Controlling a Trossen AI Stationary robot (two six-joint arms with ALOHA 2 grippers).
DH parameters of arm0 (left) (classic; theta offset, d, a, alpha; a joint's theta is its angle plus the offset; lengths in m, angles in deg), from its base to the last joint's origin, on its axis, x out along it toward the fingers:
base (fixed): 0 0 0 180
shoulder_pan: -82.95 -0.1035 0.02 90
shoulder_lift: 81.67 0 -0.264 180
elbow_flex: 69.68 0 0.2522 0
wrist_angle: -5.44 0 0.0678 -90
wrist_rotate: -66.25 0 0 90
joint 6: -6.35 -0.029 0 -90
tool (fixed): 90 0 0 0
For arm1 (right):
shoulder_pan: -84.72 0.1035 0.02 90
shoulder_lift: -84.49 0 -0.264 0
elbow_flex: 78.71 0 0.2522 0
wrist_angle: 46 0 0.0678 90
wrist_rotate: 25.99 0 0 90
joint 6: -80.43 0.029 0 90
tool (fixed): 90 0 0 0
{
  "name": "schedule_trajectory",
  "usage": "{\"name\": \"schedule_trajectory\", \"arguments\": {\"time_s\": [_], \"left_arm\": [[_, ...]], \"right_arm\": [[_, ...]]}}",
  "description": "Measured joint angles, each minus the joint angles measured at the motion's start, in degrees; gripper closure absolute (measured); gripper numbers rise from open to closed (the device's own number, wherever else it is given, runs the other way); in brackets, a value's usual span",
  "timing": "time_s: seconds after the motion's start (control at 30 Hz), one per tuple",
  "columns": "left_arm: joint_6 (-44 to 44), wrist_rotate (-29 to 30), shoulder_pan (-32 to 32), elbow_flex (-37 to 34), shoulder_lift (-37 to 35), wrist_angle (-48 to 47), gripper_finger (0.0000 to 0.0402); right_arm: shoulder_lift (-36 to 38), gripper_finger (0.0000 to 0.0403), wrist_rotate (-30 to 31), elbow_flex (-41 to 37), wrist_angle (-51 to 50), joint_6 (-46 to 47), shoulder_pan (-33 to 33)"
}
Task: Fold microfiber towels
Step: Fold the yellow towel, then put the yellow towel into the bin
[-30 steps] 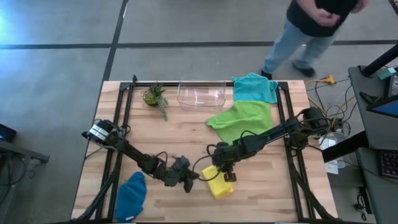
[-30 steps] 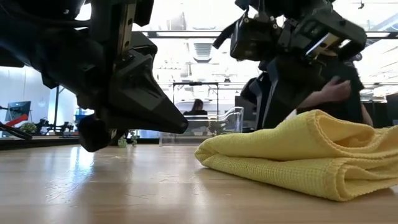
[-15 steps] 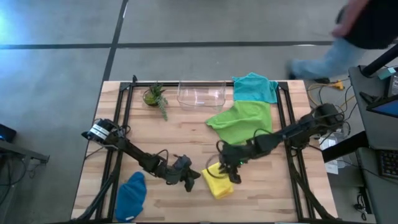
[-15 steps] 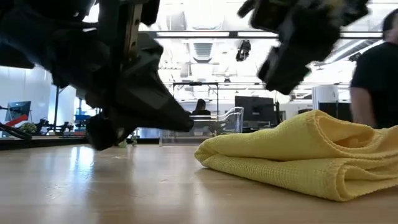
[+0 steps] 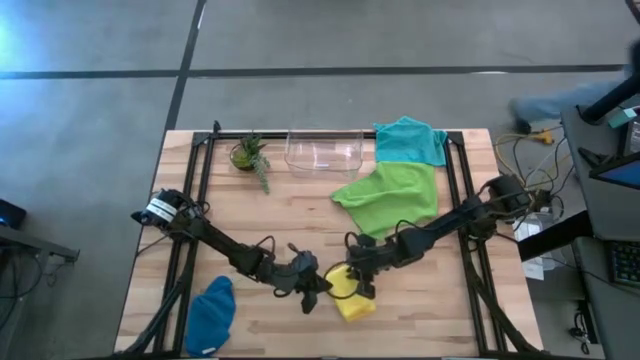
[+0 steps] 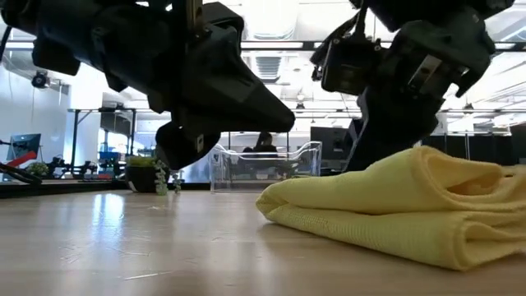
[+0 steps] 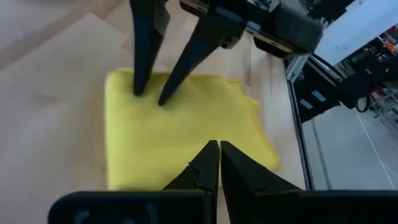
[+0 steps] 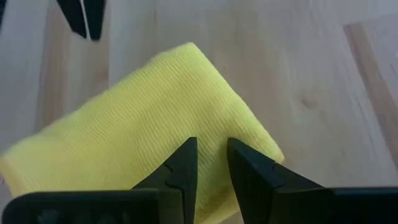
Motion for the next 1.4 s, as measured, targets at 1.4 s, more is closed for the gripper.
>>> {"name": "schedule_trajectory", "arguments": {"time_s": [1.4], "left_arm": [[-0.6, -19.4, -6.8, 2.2, 3.1, -13.3, 0.0402]], "right_arm": [[-1.9, 0.0321, 0.3, 2.9, -11.7, 33.2, 12.5]]}}
